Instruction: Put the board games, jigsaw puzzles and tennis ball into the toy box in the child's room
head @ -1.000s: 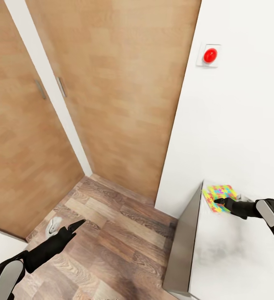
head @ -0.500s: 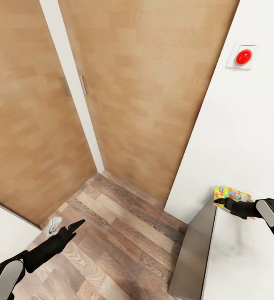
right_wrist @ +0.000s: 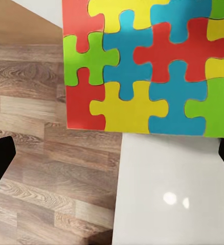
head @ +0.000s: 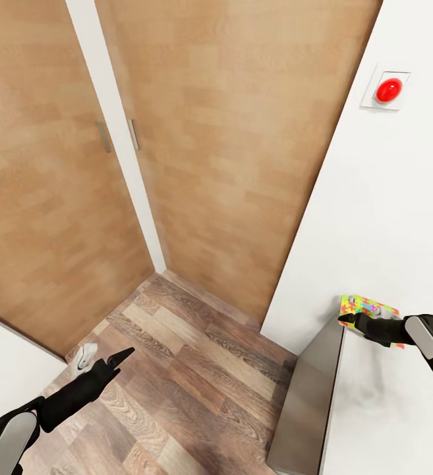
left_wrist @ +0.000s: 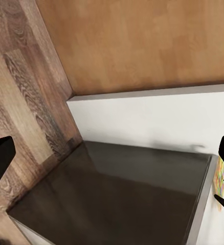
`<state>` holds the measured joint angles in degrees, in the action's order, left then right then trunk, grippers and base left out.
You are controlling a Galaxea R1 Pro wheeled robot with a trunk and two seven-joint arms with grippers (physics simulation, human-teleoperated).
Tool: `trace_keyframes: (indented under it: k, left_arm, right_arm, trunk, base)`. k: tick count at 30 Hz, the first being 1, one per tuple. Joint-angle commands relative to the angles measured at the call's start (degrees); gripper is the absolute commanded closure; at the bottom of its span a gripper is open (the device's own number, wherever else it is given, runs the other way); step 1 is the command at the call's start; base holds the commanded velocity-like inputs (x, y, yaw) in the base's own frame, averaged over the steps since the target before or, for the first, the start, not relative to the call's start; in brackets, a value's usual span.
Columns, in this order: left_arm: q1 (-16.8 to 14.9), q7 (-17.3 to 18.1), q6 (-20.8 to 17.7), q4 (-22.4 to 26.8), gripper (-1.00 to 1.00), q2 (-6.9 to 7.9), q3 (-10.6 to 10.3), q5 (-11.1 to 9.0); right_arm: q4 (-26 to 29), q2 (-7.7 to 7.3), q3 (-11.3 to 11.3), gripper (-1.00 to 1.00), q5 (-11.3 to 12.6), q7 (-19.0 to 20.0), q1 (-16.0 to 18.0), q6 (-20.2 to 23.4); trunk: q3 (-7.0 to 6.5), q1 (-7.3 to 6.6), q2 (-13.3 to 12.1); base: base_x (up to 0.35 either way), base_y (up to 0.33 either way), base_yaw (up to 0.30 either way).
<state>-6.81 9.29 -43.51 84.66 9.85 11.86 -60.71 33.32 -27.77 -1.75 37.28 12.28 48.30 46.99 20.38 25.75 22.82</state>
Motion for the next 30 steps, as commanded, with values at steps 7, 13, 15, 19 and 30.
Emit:
trace_keyframes:
  k: [7,13,15,19,30]
  left_arm:
    - [-0.04,0.21,-0.34,0.00,-1.00,-0.01,0.09,0.07]
    - [-0.04,0.21,-0.33,-0.02,-1.00,-0.01,0.09,0.07]
    - [-0.04,0.21,-0.33,-0.02,-1.00,-0.01,0.09,0.07]
    - [-0.04,0.21,-0.34,-0.02,-1.00,-0.01,0.09,0.07]
    - [-0.04,0.21,-0.31,-0.02,-1.00,-0.01,0.09,0.07]
  right_arm:
    - [0.19,-0.04,-0.19,-1.00,-0.37,0.37,0.02,0.36]
    - [2.52,-0.18,-0.13,-1.00,-0.40,0.38,-0.41,2.58]
    - [3.42,-0.22,-0.17,-1.00,-0.39,0.38,-0.51,3.24]
    - [6.75,-0.47,-0.27,-1.00,-0.26,0.38,-0.95,5.32]
    - [16.02,-1.27,-0.63,-1.00,-0.01,4.85,-4.20,13.01]
  trunk:
    - [0.09,0.03,0.10]
    - [0.09,0.03,0.10]
    - [0.09,0.03,0.10]
    - [0.09,0.03,0.10]
    - [0.09,0.03,0.10]
  base:
    - [0.000,0.000,0.003]
    - [0.000,0.000,0.001]
    - [0.000,0.000,0.000]
    - [0.000,0.000,0.000]
    - [0.000,0.000,0.000]
